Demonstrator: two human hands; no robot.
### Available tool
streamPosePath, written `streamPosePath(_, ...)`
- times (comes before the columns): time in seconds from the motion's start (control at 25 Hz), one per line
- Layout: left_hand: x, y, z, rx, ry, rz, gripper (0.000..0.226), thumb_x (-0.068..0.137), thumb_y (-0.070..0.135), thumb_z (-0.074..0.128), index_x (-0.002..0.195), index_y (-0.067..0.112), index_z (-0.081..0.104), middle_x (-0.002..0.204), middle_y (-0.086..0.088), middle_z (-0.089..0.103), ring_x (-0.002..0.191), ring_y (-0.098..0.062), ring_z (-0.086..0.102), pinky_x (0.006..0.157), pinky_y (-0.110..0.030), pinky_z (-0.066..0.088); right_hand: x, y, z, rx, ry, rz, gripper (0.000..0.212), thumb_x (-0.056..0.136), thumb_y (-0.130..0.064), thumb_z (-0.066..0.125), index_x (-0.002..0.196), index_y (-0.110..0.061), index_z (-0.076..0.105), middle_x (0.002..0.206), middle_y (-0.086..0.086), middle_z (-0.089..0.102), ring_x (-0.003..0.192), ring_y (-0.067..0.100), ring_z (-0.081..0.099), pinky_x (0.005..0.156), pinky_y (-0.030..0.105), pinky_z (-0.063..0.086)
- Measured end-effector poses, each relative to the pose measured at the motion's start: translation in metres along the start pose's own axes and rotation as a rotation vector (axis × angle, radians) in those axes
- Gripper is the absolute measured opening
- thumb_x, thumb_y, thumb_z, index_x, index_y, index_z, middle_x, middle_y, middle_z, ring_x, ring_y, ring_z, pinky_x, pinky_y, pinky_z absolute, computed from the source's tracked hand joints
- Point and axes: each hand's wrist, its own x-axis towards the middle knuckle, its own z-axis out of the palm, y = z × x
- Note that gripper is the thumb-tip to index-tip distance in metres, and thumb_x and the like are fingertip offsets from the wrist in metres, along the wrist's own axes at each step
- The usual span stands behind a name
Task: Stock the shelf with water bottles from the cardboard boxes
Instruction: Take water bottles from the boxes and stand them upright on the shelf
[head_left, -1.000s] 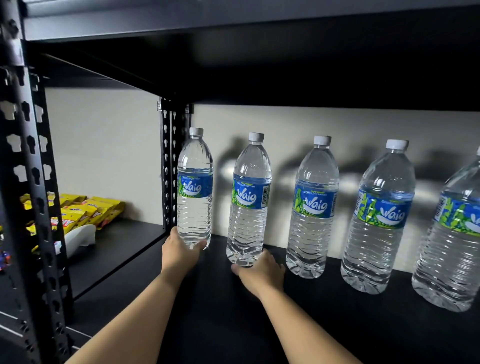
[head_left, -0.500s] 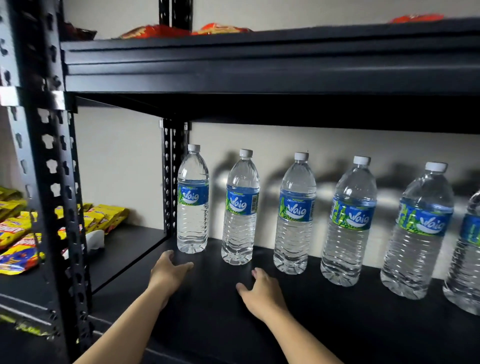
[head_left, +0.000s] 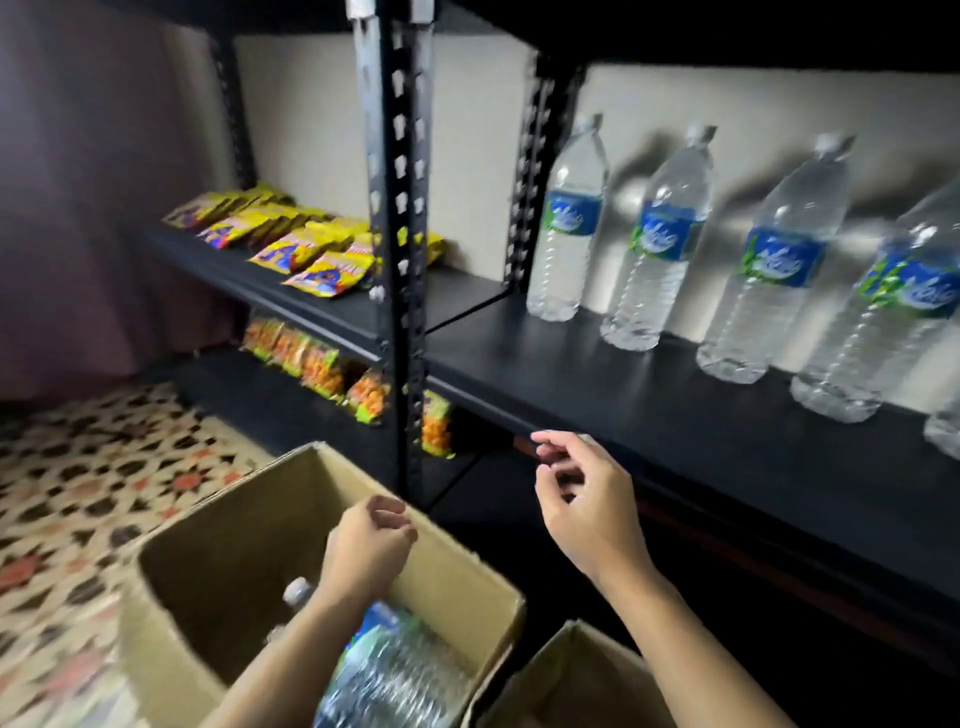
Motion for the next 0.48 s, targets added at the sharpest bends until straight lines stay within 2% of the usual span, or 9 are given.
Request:
streamPosePath(0.08,-0.007,-0.042,-0.011,0.084,0.127,-0.153,0.021,0.076,0.02,0.068,0.096,0.018,0.062,0.09,0.0,0.069,0.09,-0.023,0.064,0.081,-0.032,0.052,-0.019,0.002,0.037,-0.167,-0.15,-0.016,0.029,0.084,-0.022,0.059,0.111,-0.032,0.065,0.103,-0.017,0.059,0.076,0.006,0.061,0.066,0.028,0.052)
streamPosePath(0.16,-0.002,-0.072,-0.016,0.144,0.172,-0.299,0.024,0.072,0.031,0.065,0.092,0.019,0.058,0.101,-0.008,0.068,0.097,-0.03,0.064,0.083,-0.035,0.052,-0.028,0.006,0.075,-0.243,-0.343,0.066,0.03,0.084,-0.029,0.062,0.115,-0.033,0.063,0.106,-0.014,0.059,0.083,0.008,0.061,0.074,0.033,0.054)
streamPosePath(0.2,0.002,-0.082,-0.015,0.187,0.18,-0.361,0.028,0.076,0.033,0.064,0.097,0.017,0.056,0.11,-0.012,0.063,0.107,-0.033,0.06,0.089,-0.036,0.049,-0.029,0.008,0.091,-0.225,-0.463,0.131,0.035,0.085,-0.033,0.063,0.12,-0.032,0.062,0.111,-0.011,0.059,0.093,0.011,0.061,0.084,0.035,0.053)
streamPosePath(0.28,0.015,-0.1,-0.009,0.233,0.252,-0.477,0.049,0.085,0.035,0.06,0.124,0.008,0.047,0.133,-0.016,0.049,0.127,-0.035,0.045,0.102,-0.038,0.038,-0.031,0.014,0.125,-0.252,-0.744,0.232,0.053,0.088,-0.041,0.062,0.138,-0.027,0.051,0.132,-0.002,0.055,0.12,0.017,0.053,0.103,0.033,0.043)
streamPosePath(0.36,0.018,-0.118,0.004,0.185,0.319,-0.669,0.063,0.087,0.033,0.061,0.138,0.005,0.037,0.145,-0.017,0.038,0.136,-0.034,0.035,0.109,-0.038,0.03,-0.036,0.024,0.161,-0.313,-0.972,0.296,0.069,0.088,-0.044,0.063,0.149,-0.024,0.037,0.15,0.005,0.043,0.138,0.022,0.04,0.11,0.03,0.034)
streamPosePath(0.48,0.022,-0.161,0.03,-0.04,0.347,-0.87,0.07,0.085,0.021,0.065,0.144,0.001,0.034,0.151,-0.021,0.031,0.142,-0.034,0.027,0.116,-0.036,0.018,-0.047,0.046,0.211,-0.347,-1.126,0.377,0.088,0.081,-0.044,0.07,0.154,-0.025,0.024,0.156,0.009,0.033,0.142,0.024,0.035,0.115,0.035,0.031)
